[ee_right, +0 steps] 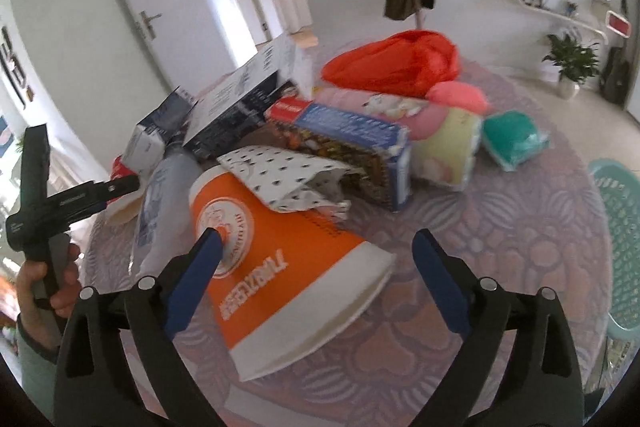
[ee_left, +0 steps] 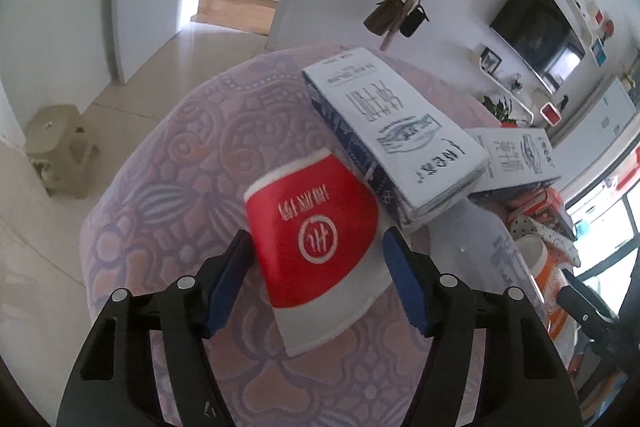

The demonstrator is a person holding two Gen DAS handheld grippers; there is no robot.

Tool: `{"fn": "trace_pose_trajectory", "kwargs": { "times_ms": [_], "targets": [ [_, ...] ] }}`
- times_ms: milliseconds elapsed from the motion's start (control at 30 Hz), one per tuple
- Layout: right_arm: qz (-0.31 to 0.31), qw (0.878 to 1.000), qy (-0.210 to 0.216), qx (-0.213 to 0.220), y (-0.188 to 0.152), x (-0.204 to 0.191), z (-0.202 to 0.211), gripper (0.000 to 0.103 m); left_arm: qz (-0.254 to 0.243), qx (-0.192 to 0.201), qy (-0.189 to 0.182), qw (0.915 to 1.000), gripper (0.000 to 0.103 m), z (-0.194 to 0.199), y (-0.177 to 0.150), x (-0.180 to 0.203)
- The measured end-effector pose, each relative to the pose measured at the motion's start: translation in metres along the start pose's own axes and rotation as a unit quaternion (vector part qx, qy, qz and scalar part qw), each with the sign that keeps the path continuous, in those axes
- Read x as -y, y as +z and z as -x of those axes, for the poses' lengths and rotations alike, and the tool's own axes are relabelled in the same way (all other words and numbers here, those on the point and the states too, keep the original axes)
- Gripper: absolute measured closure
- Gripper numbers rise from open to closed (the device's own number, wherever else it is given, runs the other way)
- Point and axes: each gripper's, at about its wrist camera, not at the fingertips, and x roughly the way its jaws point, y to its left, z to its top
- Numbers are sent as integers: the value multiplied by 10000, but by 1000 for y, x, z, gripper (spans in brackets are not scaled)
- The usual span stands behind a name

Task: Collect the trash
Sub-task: 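Grasp the red paper cup with the left tool while the right tool grasps the orange cup, then carry both cups over the blue basket and open both tools to drop them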

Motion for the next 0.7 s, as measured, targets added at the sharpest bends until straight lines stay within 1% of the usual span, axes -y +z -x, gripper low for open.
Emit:
{"fn": "trace_pose_trajectory", "kwargs": {
  "times_ms": [100, 133, 200, 233, 300, 333, 367, 400, 433, 467, 533, 567, 600, 700],
  "targets": [
    [55, 9998, 93, -183, -2, -8, -6, 11, -191, 40, 156, 9997, 42, 1, -4, 11],
    [138, 9998, 28, -155, -4, -12, -5, 12, -213, 54, 173, 9996, 42, 2, -6, 12],
    [250, 9997, -45, -57, -6, -17, 0, 16, -211, 83, 180, 9996, 47, 6, -8, 14],
    [265, 9996, -44, -20, -8, -19, 2, 20, -208, 127, 178, 9995, 49, 10, -9, 14],
    [252, 9996, 34, 86, -12, -20, 10, 28, -205, 217, 144, 9995, 56, 17, -10, 13],
    [255, 9995, 68, 152, -14, -22, 16, 36, -223, 276, 117, 9993, 59, 23, -12, 14],
    [266, 9994, 94, 208, -16, -25, 21, 40, -242, 308, 99, 9992, 61, 27, -13, 15],
    [281, 9992, 127, 257, -17, -26, 28, 48, -264, 331, 85, 9991, 64, 31, -14, 17],
    [306, 9990, 157, 294, -19, -29, 32, 54, -291, 371, 59, 9989, 65, 36, -16, 19],
    [350, 9987, 165, 333, -21, -34, 37, 57, -314, 392, 41, 9987, 67, 38, -15, 20],
    [424, 9980, 136, 440, -23, -40, 47, 67, -376, 448, 11, 9983, 69, 44, -17, 26],
    [472, 9976, 104, 487, -24, -44, 53, 70, -403, 484, -6, 9980, 70, 48, -19, 28],
    [562, 9970, 3, 538, -24, -49, 58, 72, -413, 521, -25, 9978, 70, 52, -20, 30],
    [898, 9926, -533, 619, -22, -65, 65, 73, -486, 617, -29, 9969, 71, 62, -24, 34]
  ]
}}
